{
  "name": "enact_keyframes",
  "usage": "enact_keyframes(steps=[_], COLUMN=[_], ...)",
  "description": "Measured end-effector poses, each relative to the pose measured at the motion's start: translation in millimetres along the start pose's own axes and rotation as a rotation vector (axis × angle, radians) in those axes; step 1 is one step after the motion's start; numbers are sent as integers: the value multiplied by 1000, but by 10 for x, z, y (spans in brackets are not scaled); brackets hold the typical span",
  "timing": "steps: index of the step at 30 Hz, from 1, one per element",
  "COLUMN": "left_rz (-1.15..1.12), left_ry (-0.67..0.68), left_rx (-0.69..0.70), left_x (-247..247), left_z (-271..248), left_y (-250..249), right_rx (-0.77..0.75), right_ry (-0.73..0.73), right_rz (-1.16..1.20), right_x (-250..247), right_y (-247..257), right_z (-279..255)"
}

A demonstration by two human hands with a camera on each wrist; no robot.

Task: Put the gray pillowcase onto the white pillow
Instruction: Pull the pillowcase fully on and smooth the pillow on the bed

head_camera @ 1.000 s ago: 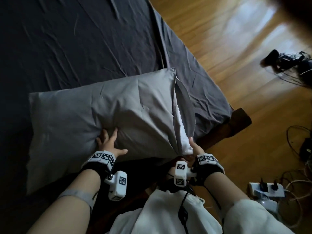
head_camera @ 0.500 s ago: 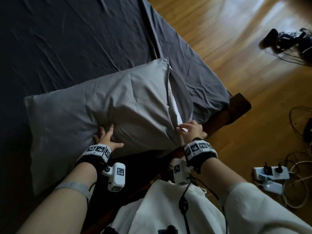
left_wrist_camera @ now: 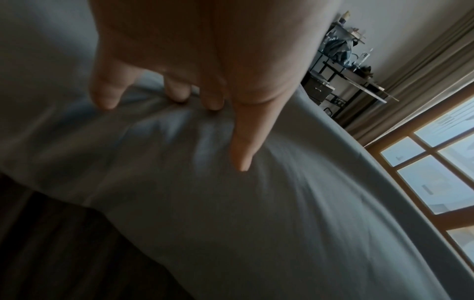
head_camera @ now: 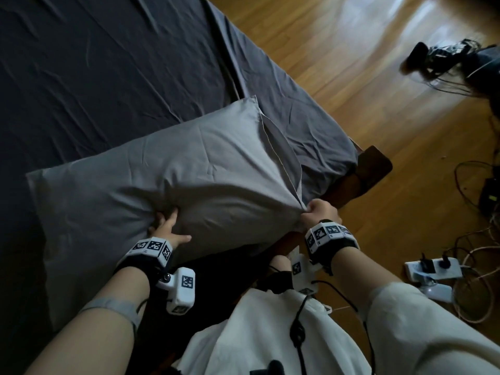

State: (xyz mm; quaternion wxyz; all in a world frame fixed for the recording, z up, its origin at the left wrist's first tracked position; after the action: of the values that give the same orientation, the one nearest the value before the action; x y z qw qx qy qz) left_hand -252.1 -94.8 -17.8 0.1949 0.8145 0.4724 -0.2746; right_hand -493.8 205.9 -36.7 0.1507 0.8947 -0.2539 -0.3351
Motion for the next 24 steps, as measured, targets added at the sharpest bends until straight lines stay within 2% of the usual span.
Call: enact_keyframes(steps=[3,5,9,11,13,16,19,22,24], left_rz=[-4,-3,8,12,-6,-142,-375,-486,-512], left_ry=[0,0,-7,-2,6,-25,-104,40,138], left_rx=[-3,-9,-24,-41,-51,-59,-20,120,211], left_x=[-6,6,18,11,-19,-177,-402,-426,-398], left_z=[11,20,-4,-28,-33,-54,-71,-144,-204], left_y=[9,18,-4,-2,-7,-84,-297,-852,-1284], right_rx=[-26,34,266,402,432,514,422,431,422], right_ry=[-169,-160,68,240,355,402,358,275,112], right_rz=[37,138,402,531,616,737,888,921,946], right_x=[-373,-400,109,454,662,776,667,476,246], right_y=[-74,-239,-549,-634,-548,-476,-431,-479,-600], right_z=[-6,90,318,321,228,138,217,220,342])
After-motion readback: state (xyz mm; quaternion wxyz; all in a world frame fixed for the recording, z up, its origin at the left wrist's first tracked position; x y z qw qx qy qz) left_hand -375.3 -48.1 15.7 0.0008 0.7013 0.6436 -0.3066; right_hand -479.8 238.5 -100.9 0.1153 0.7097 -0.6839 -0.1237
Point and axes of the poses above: each hand's wrist, its own z-axis towards the middle knuckle, its own x-axis out of the palm, y = z × x, the point moved 9 cm from there along z, towards the middle knuckle, and after that the axes turned 14 degrees about z, right-handed, at the moved point
